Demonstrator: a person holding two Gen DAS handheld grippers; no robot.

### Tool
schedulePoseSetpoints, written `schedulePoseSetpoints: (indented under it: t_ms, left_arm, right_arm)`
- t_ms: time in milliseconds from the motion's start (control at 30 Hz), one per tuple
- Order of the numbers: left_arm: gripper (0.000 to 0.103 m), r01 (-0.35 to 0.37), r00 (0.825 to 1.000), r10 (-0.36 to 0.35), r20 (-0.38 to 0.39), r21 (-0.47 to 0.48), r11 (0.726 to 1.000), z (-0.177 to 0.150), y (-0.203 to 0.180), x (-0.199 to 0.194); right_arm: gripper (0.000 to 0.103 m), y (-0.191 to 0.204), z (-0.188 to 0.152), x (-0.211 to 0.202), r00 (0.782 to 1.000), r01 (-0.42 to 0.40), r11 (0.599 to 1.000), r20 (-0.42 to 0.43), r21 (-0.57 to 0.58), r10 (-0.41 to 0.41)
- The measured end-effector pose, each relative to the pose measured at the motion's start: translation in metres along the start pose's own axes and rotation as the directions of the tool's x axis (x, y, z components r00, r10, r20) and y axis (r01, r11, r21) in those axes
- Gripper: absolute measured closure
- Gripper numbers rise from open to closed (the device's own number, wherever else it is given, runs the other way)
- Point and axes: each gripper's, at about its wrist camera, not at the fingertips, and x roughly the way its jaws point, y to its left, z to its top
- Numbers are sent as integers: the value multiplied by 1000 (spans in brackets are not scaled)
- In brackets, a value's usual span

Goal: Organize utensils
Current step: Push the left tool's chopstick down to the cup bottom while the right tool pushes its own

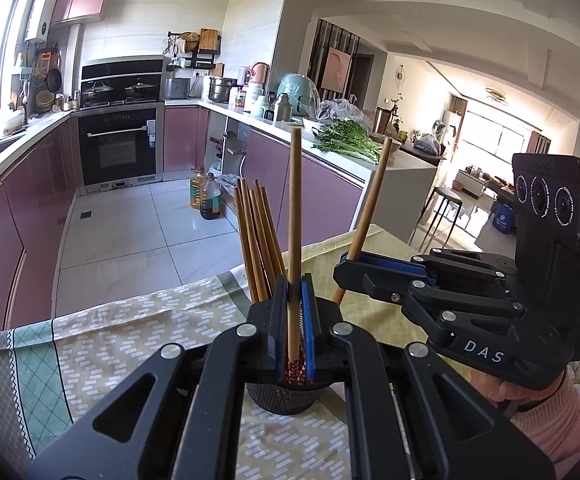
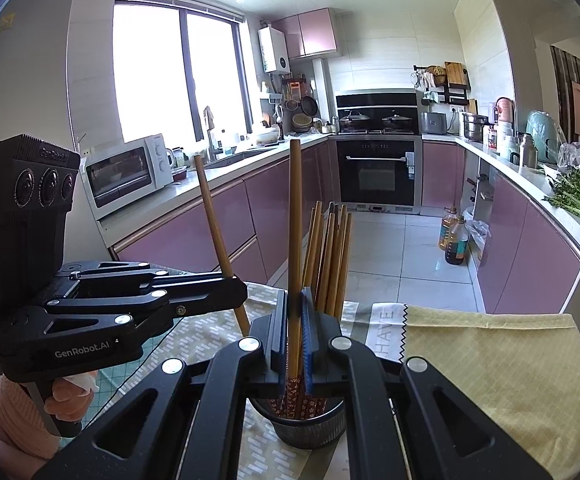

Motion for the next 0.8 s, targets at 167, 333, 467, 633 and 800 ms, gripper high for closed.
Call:
schedulePoseSetpoints:
  t_ms: [167,333,467,633,800]
  left_arm:
    - [95,1,1000,-1,-10,1,1000,1,-1,2]
    - [95,1,1000,-1,-21,7,1000,-1,-2,5]
    - [95,1,999,-1,-32,9,1000,-2,-3,10]
    - [95,-1,999,1,-44,5,1000,-5,-1,14]
    - [95,-6,999,6,-51,3,1000,-6,-1,19]
  right_arm:
    - [98,1,0,2,1000,-1,1000,-4,-1,1]
    - [98,-2,-1,4,1000,-2,1000,-10,2,2]
    - [98,-3,-2,8,1000,-5,1000,-22,1,5]
    - [98,-3,-3,12,999,-7,1000,-33,1,7]
    - [98,-2,-4,15,999,-8,1000,-38,0,8]
